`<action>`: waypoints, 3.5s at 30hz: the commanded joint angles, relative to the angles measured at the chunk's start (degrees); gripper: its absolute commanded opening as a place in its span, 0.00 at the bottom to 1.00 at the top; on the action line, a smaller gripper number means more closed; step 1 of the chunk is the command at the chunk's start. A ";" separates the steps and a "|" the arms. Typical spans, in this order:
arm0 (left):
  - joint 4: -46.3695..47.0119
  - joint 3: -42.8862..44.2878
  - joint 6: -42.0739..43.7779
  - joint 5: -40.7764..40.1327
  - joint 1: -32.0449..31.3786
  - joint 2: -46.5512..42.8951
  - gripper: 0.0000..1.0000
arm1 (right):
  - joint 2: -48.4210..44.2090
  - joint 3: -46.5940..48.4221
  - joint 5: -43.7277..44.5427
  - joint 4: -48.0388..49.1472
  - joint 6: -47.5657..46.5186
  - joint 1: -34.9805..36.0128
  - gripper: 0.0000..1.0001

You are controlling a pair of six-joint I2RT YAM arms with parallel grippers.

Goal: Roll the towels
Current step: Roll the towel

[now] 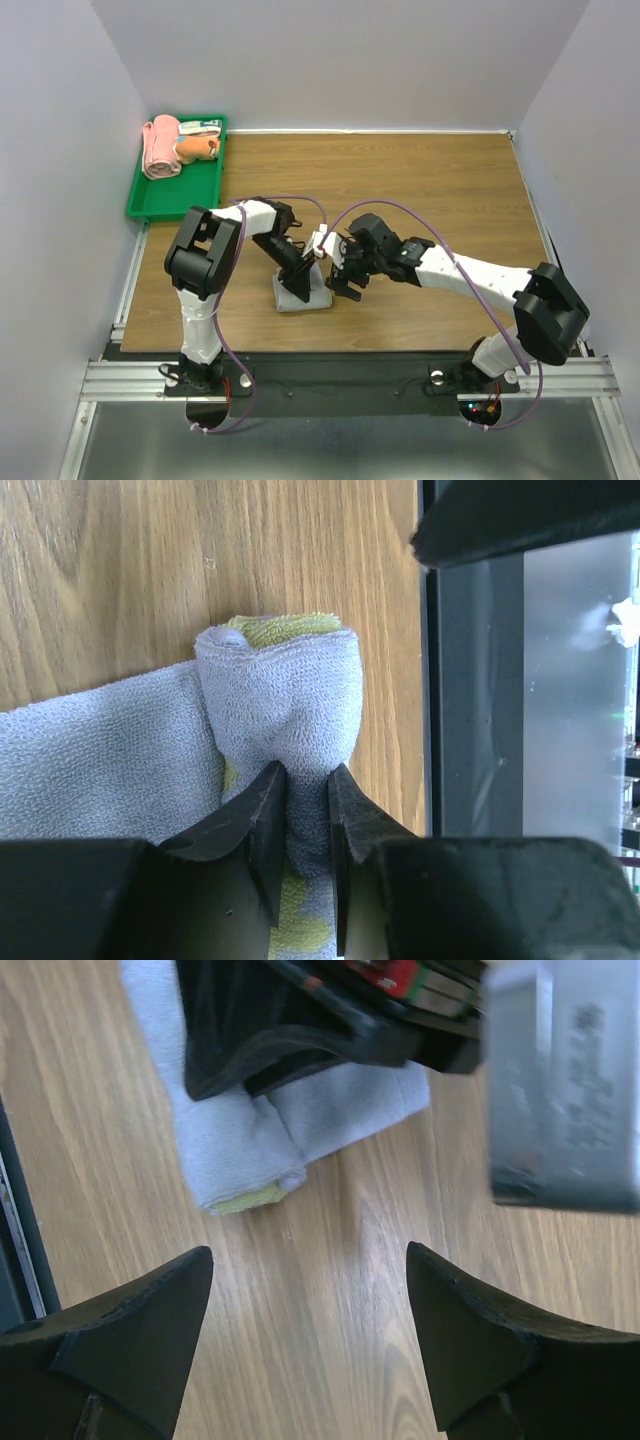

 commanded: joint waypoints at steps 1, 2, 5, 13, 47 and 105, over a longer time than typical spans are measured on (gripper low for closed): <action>2.47 0.29 3.78 -8.62 1.11 2.35 0.04 | -0.67 0.26 -1.20 3.76 -6.18 1.56 0.84; 2.55 0.38 3.78 -8.62 1.11 2.52 0.05 | -0.14 0.35 -1.99 3.85 -6.62 1.65 0.84; 2.29 1.34 3.95 -8.97 1.20 3.31 0.05 | 2.49 0.17 -3.75 5.69 -10.39 2.35 0.86; 1.68 1.96 4.74 -9.06 1.72 4.80 0.05 | 0.39 -1.94 -6.84 7.80 -15.06 3.76 0.89; 0.18 4.16 4.83 -7.74 2.25 2.62 0.31 | 11.38 -8.88 -8.32 22.93 -17.71 7.28 0.01; 15.74 3.72 -19.78 -15.48 9.55 3.14 0.22 | 38.78 14.58 -44.62 -10.47 15.34 -2.29 0.00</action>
